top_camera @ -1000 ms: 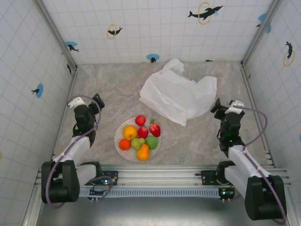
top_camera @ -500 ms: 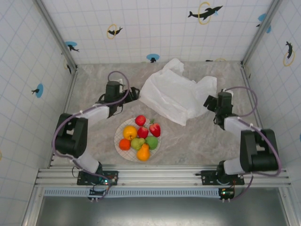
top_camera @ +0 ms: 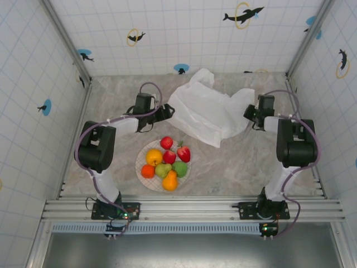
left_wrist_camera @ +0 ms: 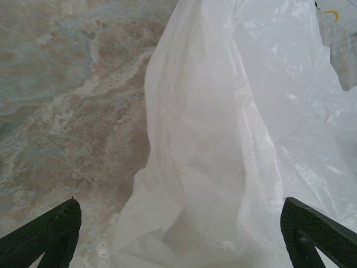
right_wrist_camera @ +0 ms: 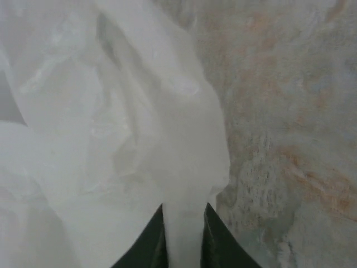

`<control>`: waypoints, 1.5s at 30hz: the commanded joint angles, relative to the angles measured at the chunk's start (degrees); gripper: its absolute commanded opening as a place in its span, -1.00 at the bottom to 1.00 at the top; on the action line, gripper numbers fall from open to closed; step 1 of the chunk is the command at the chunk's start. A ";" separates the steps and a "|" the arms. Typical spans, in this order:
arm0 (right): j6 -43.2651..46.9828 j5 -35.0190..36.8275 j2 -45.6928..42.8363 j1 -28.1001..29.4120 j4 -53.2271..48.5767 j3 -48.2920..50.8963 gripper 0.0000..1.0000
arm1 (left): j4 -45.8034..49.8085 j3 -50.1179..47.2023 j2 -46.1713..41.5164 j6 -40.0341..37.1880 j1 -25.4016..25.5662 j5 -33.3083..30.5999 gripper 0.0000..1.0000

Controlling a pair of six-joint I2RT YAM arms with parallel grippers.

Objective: Place the fruits into the plastic bag

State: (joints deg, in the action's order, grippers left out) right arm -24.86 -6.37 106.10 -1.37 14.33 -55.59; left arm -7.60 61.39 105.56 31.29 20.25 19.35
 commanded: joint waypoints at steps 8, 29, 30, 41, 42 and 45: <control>15.51 -1.09 -19.12 -3.18 6.64 -12.19 -1.00 | 3.49 -6.58 -20.69 -2.72 0.11 -8.68 0.95; 15.52 -23.12 -65.44 8.12 7.92 41.62 -1.00 | -0.54 -12.66 -27.69 -5.29 2.74 -7.67 0.95; 14.49 -22.92 -67.16 8.22 7.72 42.82 -1.00 | -0.69 -11.80 -26.51 -6.53 3.48 -7.44 0.95; 3.50 -25.37 -75.16 8.66 5.37 48.68 -1.00 | -4.56 -3.00 -11.05 -30.85 11.27 0.49 0.86; 3.06 -25.36 -75.35 8.66 5.31 48.65 -1.00 | -4.08 -1.92 -9.63 -32.23 11.58 0.96 0.86; 2.47 -25.38 -75.19 8.66 4.39 47.75 -1.00 | -2.77 1.11 -5.41 -35.98 12.77 3.79 0.88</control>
State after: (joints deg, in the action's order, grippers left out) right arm -20.25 -31.16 31.53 7.05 19.25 -7.40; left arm -9.93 59.46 97.60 3.20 32.16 18.81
